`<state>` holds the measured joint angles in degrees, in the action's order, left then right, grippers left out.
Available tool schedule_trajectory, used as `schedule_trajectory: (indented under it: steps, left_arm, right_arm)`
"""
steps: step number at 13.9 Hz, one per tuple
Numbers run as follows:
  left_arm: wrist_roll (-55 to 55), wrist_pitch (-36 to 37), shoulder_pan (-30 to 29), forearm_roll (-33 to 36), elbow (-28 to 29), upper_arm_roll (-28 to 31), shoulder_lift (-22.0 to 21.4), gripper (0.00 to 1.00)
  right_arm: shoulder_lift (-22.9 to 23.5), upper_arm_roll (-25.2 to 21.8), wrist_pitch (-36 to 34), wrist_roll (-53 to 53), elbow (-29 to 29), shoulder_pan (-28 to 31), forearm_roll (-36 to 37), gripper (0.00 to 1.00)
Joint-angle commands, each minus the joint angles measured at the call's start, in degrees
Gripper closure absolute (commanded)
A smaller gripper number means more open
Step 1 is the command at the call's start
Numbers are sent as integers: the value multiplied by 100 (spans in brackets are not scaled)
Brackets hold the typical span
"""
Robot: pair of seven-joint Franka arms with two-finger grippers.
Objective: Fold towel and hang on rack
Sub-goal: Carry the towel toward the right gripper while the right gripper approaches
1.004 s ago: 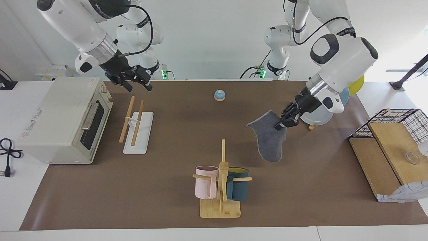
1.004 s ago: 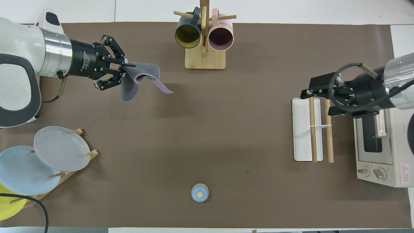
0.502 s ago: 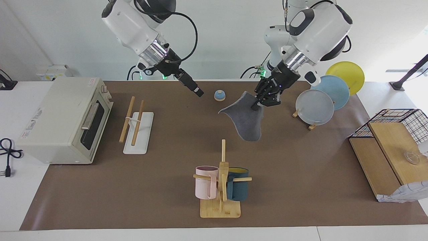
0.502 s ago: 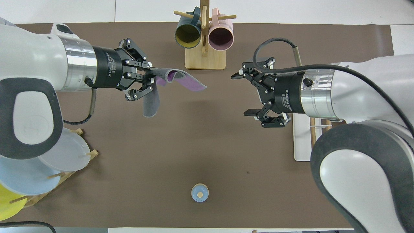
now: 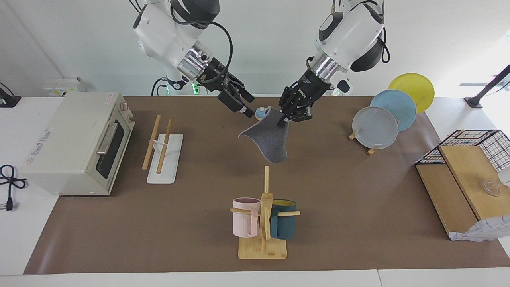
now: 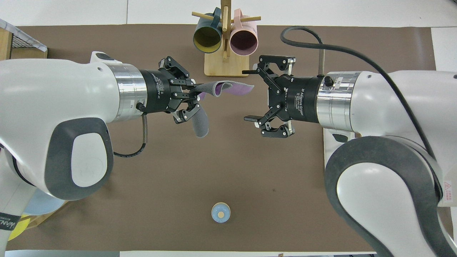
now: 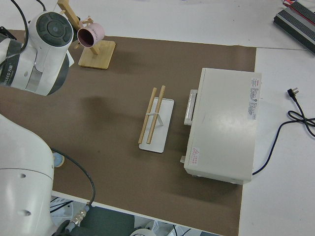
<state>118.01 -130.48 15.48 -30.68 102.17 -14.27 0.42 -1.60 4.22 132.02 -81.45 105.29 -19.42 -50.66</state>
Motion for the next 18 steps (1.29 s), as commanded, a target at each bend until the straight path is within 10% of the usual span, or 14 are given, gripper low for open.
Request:
schedule_trajectory:
  steps: [1, 8, 11, 12, 18]
  left_arm:
    - [214, -188, 131, -26, 225, 74, -182, 100]
    - [257, -179, 157, -17, 233, 65, -200, 100]
    - [266, -179, 157, -17, 233, 65, -200, 100]
    - [266, -179, 157, -26, 233, 65, -200, 100]
    - [266, -179, 157, -17, 233, 65, -200, 100]
  right_arm:
    - [299, -9, 445, -55, -25, -264, -137, 0]
    - [713, -9, 876, -37, -351, -447, -146, 0]
    - [748, -9, 1036, -46, -351, -563, -146, 89]
    - [749, -9, 1019, -46, -351, -554, -146, 100]
    - [740, -17, 992, -11, -343, -545, -137, 100]
